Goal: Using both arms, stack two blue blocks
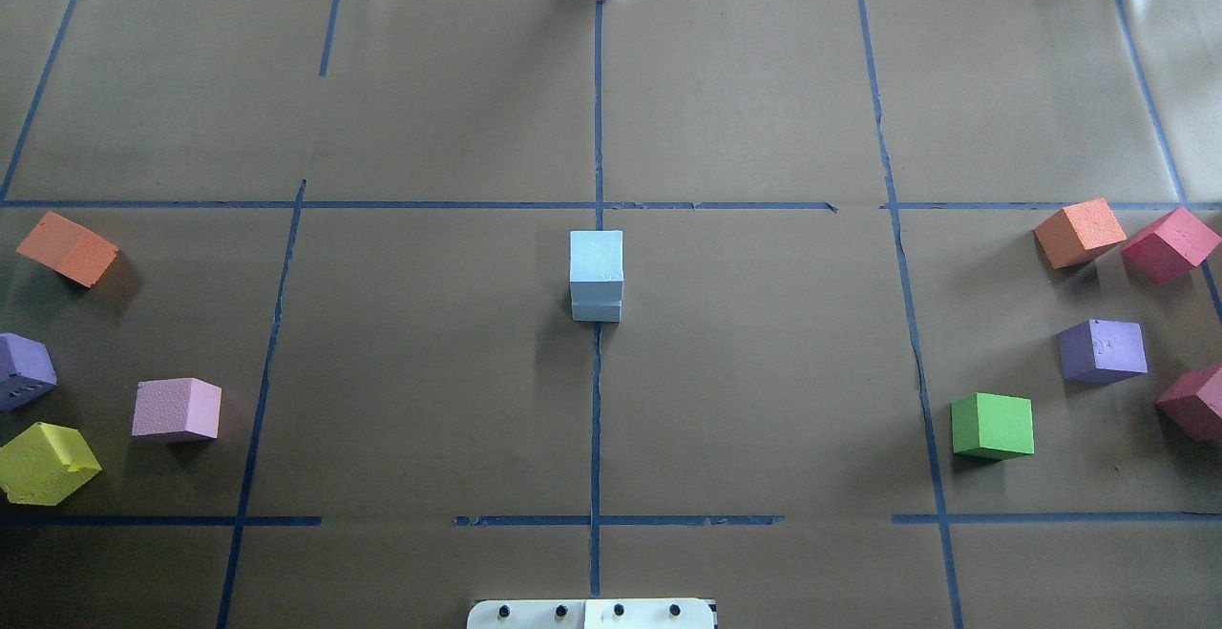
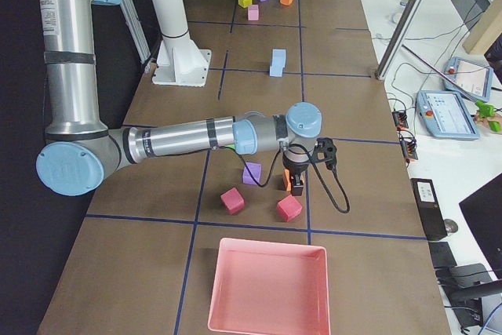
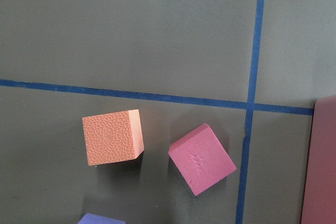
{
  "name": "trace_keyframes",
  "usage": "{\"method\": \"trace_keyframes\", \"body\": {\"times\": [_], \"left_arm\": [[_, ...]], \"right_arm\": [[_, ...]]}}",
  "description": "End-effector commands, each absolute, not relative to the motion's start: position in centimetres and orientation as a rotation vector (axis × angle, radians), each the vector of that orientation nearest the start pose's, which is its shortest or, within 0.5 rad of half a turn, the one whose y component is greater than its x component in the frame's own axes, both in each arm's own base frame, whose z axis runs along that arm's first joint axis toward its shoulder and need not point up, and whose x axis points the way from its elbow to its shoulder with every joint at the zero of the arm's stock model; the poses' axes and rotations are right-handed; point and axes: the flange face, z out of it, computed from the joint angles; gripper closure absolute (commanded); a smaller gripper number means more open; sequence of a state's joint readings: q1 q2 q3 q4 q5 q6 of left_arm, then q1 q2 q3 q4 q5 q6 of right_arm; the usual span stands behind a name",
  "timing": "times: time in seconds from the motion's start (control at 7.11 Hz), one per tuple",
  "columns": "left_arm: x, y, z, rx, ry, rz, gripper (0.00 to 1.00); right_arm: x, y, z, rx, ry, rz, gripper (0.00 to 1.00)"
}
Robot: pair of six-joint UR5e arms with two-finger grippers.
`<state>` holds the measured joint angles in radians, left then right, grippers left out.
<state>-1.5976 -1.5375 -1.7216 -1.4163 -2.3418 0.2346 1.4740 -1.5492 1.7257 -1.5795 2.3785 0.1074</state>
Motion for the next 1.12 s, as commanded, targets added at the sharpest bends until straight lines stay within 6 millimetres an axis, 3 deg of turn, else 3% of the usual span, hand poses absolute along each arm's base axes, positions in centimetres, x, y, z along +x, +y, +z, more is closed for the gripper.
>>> {"method": "trace_keyframes", "body": {"times": [0.0,0.98], "left_arm": [[-7.6,-46.9,62.4,0.049,0.766,0.178,0.0],[-7.6,-47.4,61.2,0.082,0.761,0.194,0.0]], "right_arm": [[4.0,-50.5,57.2,0.099,-0.813,-0.018,0.0],[4.0,-50.1,57.9,0.104,-0.807,-0.052,0.0]]}}
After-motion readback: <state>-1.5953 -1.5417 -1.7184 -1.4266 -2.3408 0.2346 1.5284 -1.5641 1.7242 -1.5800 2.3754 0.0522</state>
